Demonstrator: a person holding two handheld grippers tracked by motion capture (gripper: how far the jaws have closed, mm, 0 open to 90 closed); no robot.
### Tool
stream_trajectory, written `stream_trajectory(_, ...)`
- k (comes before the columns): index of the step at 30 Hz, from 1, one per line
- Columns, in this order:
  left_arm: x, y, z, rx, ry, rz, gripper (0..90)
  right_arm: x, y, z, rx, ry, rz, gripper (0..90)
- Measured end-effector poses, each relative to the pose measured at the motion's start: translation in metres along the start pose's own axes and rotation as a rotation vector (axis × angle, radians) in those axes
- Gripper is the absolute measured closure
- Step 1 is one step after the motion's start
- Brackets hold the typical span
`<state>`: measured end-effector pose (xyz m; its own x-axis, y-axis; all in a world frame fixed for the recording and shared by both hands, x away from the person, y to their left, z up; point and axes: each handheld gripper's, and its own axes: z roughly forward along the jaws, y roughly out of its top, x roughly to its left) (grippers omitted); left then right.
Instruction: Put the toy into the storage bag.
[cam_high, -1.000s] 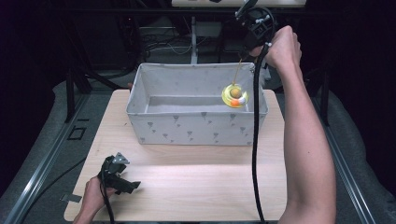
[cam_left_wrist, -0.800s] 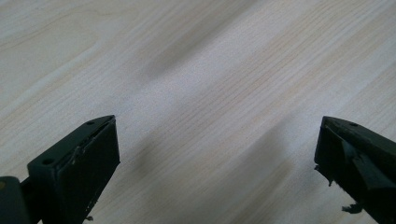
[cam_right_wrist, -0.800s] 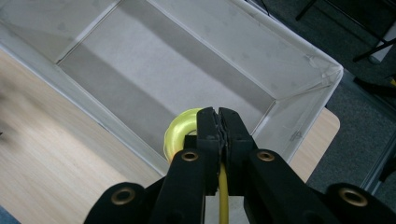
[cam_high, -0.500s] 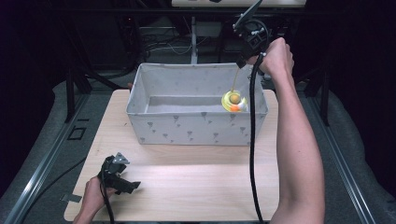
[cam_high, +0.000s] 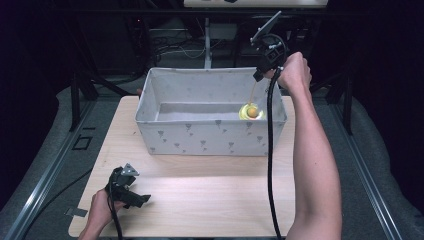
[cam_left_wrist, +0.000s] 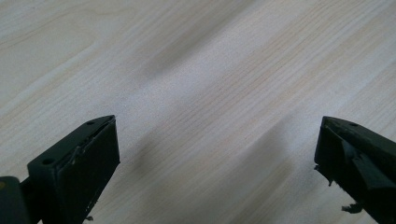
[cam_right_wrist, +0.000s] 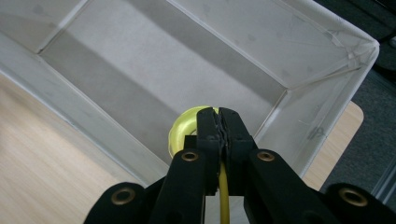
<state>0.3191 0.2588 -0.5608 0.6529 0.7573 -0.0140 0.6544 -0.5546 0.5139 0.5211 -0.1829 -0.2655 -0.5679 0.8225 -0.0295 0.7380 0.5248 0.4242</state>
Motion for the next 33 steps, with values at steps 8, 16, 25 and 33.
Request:
stream_trajectory(8,0.000,0.000,0.000,0.000,0.001,0.001,0.2,-0.004,-0.007,0.016,0.010,0.009,0.010,88.3)
stream_trajectory(16,0.000,0.000,0.000,0.000,0.001,0.002,0.2,-0.010,-0.018,0.034,0.026,0.014,0.025,88.3)
stream_trajectory(25,0.000,0.000,-0.001,-0.003,0.004,0.004,0.2,-0.017,-0.031,0.046,0.036,0.012,0.050,88.3)
stream_trajectory(33,0.000,0.000,-0.001,-0.003,0.004,0.005,0.2,-0.022,-0.042,0.057,0.055,0.011,0.070,88.3)
